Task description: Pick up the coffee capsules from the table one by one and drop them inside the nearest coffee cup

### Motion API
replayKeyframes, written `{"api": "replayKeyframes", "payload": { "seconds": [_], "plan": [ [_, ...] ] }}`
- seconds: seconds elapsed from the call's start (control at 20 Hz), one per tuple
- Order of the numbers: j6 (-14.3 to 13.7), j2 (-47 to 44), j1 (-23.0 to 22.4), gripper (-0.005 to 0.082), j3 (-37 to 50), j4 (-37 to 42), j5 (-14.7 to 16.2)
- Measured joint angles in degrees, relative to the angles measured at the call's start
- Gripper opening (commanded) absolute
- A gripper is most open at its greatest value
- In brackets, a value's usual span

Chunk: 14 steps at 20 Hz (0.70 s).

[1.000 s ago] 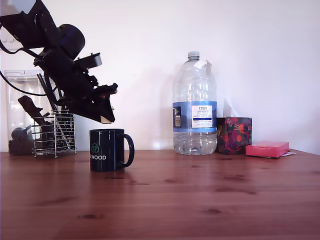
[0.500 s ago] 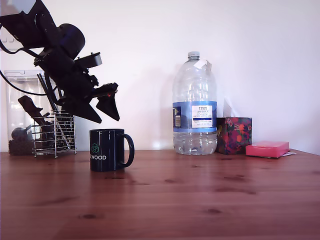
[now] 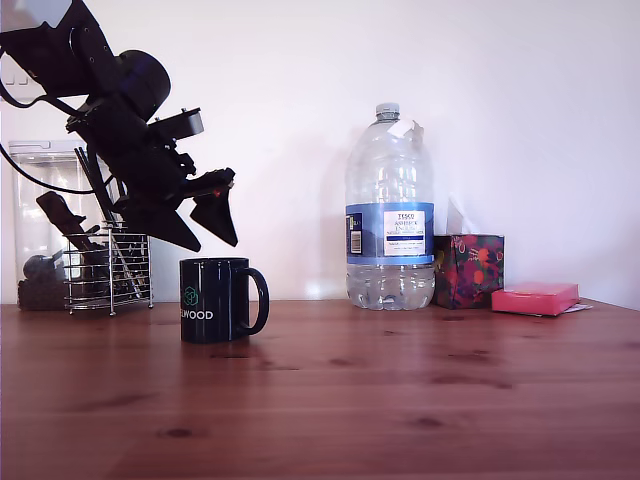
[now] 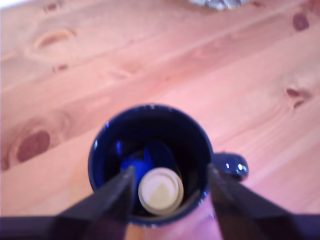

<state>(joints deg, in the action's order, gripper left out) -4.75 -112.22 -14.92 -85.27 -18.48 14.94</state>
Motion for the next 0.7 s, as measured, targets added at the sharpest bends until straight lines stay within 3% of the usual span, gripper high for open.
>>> {"api": "replayKeyframes", "payload": {
  "seconds": [0.2, 0.5, 0.7],
  "plan": [
    [0.02, 5.38, -0.04, -0.0019, 0.0, -5.01, -0.02],
    [0.0, 12.52, -0.11, -0.0019, 0.48, -5.64, -0.02],
    [0.0, 18.03, -0.48, -0.0019, 9.68, -2.71, -0.02]
  ]
}}
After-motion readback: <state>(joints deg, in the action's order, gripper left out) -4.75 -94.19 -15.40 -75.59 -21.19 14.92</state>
